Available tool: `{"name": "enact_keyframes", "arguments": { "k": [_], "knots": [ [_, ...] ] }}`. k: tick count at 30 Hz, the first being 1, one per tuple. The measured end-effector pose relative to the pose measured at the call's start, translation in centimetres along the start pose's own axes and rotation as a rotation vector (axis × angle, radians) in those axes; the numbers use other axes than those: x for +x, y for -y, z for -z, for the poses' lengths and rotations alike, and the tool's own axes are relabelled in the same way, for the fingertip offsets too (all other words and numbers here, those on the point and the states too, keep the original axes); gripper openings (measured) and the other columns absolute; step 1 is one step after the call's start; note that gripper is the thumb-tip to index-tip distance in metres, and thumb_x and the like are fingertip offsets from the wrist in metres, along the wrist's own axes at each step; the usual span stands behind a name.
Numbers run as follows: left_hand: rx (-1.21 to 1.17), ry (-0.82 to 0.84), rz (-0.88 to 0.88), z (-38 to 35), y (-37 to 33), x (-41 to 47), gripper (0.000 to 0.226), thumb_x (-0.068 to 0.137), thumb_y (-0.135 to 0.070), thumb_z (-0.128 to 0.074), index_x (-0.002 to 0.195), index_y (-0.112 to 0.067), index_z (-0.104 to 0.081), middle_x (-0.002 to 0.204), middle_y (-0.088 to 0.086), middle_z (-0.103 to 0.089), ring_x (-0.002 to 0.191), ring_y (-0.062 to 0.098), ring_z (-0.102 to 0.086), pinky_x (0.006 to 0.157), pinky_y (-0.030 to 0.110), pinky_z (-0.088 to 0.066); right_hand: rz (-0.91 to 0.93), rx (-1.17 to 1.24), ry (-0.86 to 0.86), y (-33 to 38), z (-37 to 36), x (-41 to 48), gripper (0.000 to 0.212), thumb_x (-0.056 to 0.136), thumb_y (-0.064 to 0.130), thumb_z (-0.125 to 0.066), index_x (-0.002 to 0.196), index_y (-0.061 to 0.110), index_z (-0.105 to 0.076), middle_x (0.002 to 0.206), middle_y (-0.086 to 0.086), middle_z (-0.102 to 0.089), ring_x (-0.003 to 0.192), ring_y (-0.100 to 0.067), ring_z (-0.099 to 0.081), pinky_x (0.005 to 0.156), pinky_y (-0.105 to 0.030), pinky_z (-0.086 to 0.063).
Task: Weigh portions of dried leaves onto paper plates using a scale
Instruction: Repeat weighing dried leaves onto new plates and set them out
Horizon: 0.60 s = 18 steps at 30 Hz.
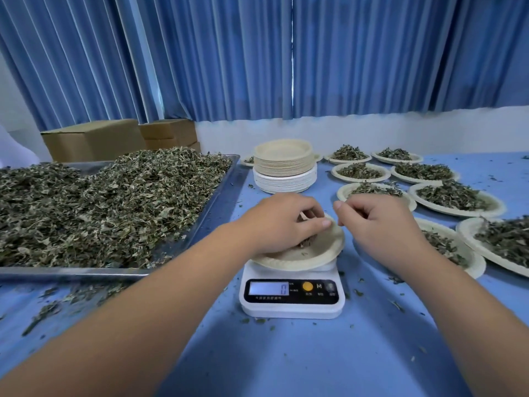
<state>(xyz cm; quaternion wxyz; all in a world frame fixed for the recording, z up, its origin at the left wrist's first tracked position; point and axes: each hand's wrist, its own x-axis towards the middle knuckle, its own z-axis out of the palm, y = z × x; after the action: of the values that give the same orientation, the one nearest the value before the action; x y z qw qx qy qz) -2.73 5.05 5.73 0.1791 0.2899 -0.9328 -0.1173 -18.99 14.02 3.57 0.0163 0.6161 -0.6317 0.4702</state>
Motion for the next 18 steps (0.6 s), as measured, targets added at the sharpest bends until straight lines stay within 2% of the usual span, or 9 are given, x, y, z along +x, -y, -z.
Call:
{"name": "enact_keyframes", "arguments": {
  "k": [2,3,5,7,9,12,14,16,18],
  "knots": [
    [0.001,-0.024,-0.013,0.4,0.1,-0.5,0.031,0.093,-0.052,-0.053,0.114,-0.032,-0.064,0.112,-0.017,-0.064,0.104,0.003,-0.054,0.089,0.024,-0.042,0.014,-0.002,0.010,0.1,-0.1,0.0,0.041,0.092,0.025,-0.059,0.065,-0.006,-0.058,0.054,-0.017,-0.045,0.049,-0.011,-0.033,0.049,-0.024,-0.026],
    [-0.025,-0.054,-0.017,0.6,0.1,-0.8,0.030,0.094,-0.049,-0.053,0.115,-0.031,-0.064,0.114,-0.016,-0.063,0.106,0.001,-0.053,0.089,0.021,-0.040,0.020,-0.005,0.012,0.1,-0.1,-0.1,0.041,0.092,0.025,-0.059,0.065,-0.005,-0.058,0.055,-0.018,-0.047,0.049,-0.011,-0.034,0.049,-0.024,-0.026],
    [-0.122,-0.159,-0.014,0.9,0.3,-1.8,0.023,0.096,-0.039,-0.055,0.110,-0.027,-0.067,0.106,-0.017,-0.064,0.098,-0.006,-0.053,0.082,0.010,-0.037,0.021,-0.004,0.011,0.2,-0.1,-0.1,0.041,0.092,0.025,-0.059,0.064,-0.005,-0.059,0.052,-0.015,-0.046,0.049,-0.011,-0.035,0.049,-0.022,-0.027],
    [-0.194,-0.294,0.023,1.1,0.8,-3.0,0.015,0.095,-0.029,-0.057,0.104,-0.025,-0.069,0.096,-0.020,-0.063,0.089,-0.008,-0.053,0.073,0.004,-0.036,0.007,0.009,0.009,0.1,-0.1,-0.2,0.041,0.093,0.025,-0.058,0.064,-0.005,-0.058,0.046,-0.004,-0.039,0.047,-0.009,-0.035,0.048,-0.020,-0.029],
    [-0.252,-0.419,0.097,1.0,1.6,-4.5,0.013,0.094,-0.024,-0.057,0.095,-0.026,-0.070,0.088,-0.019,-0.062,0.078,-0.007,-0.054,0.066,0.008,-0.037,-0.001,0.019,0.010,0.1,-0.2,-0.2,0.042,0.093,0.025,-0.058,0.065,-0.005,-0.058,0.044,0.004,-0.036,0.046,-0.008,-0.035,0.046,-0.018,-0.029],
    [-0.304,-0.558,0.195,0.9,3.0,-6.2,0.017,0.093,-0.017,-0.057,0.085,-0.025,-0.070,0.074,-0.020,-0.061,0.064,-0.005,-0.051,0.059,0.010,-0.035,0.013,0.013,0.024,0.1,-0.4,-0.2,0.042,0.093,0.027,-0.057,0.066,-0.006,-0.058,0.047,-0.004,-0.037,0.046,-0.009,-0.034,0.046,-0.017,-0.029],
    [-0.222,-0.589,0.240,1.5,4.1,-6.6,0.018,0.093,-0.016,-0.058,0.085,-0.026,-0.069,0.077,-0.016,-0.061,0.065,-0.005,-0.051,0.059,0.009,-0.035,0.017,0.004,0.040,0.1,-0.6,-0.3,0.043,0.093,0.028,-0.057,0.066,-0.005,-0.059,0.050,-0.011,-0.041,0.045,-0.008,-0.035,0.046,-0.017,-0.030],
    [-0.063,-0.582,0.287,2.6,5.5,-6.5,0.015,0.092,-0.018,-0.057,0.088,-0.026,-0.069,0.085,-0.012,-0.059,0.073,-0.002,-0.050,0.064,0.010,-0.033,0.019,-0.002,0.048,0.1,-0.7,-0.3,0.043,0.093,0.028,-0.057,0.066,-0.005,-0.059,0.053,-0.013,-0.045,0.045,-0.008,-0.035,0.046,-0.017,-0.030],
    [0.131,-0.537,0.368,3.7,7.5,-6.4,0.014,0.092,-0.023,-0.055,0.097,-0.025,-0.068,0.094,-0.005,-0.057,0.089,0.010,-0.052,0.080,0.025,-0.039,0.018,-0.016,0.043,0.2,-0.7,-0.3,0.043,0.093,0.027,-0.057,0.067,-0.007,-0.059,0.052,-0.014,-0.045,0.045,-0.009,-0.035,0.045,-0.018,-0.029]
  ]
}}
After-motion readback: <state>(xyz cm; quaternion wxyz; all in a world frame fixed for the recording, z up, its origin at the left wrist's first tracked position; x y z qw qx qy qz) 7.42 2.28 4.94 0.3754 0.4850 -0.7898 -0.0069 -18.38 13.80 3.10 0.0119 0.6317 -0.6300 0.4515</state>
